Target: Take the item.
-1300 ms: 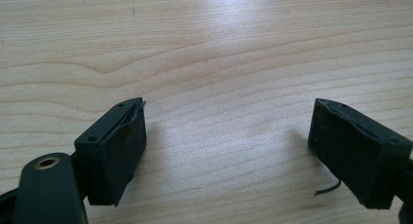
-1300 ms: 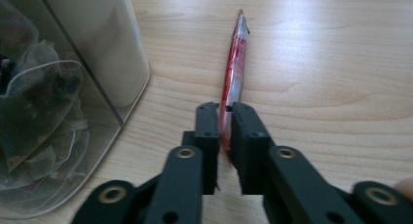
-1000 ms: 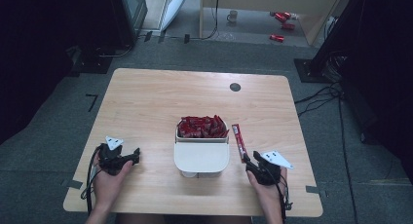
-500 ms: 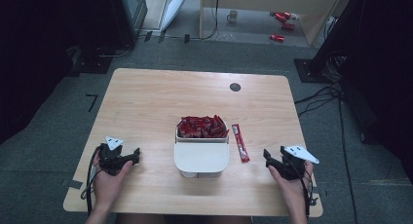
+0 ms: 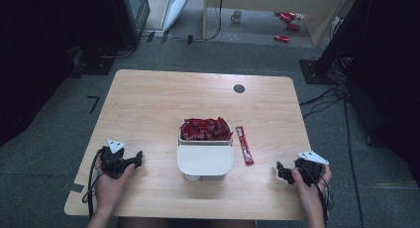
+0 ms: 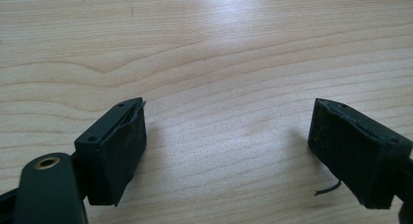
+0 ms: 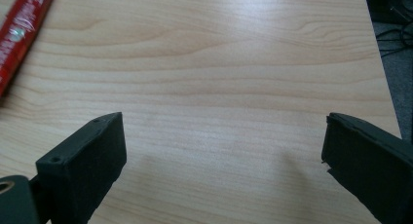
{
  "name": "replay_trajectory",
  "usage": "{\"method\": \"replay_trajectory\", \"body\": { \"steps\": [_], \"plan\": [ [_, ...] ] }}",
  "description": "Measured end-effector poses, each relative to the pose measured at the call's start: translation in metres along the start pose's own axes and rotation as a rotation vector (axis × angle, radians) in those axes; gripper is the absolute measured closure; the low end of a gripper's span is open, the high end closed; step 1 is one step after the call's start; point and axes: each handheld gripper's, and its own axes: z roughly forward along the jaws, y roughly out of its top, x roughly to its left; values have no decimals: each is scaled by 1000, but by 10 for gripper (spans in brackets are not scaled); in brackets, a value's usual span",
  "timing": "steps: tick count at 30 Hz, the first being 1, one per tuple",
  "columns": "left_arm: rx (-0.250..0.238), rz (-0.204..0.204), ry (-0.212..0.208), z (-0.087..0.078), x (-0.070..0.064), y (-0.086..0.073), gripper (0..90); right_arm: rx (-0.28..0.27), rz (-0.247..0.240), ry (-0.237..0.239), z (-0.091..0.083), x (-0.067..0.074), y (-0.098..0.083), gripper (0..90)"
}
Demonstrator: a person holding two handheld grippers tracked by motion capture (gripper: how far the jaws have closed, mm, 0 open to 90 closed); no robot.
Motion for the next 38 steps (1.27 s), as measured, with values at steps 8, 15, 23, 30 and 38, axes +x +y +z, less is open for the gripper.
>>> {"method": "replay_trajectory", "body": {
  "steps": [8, 15, 23, 30, 38],
  "plan": [
    [1, 2, -3, -1, -1, 0, 146, 28, 16, -21, 5, -10, -8, 13],
    [0, 10, -11, -2, -3, -2, 144, -4, 37, -11, 6, -17, -13, 0],
    [0, 9, -11, -3, -3, -3, 143, -5, 36, -11, 6, -17, -13, 0],
    [1, 9, -11, -3, -4, -3, 142, -5, 36, -10, 6, -17, -13, 0],
    [1, 9, -11, -3, -3, -3, 142, -5, 36, -10, 6, -17, -13, 0]
  ]
}}
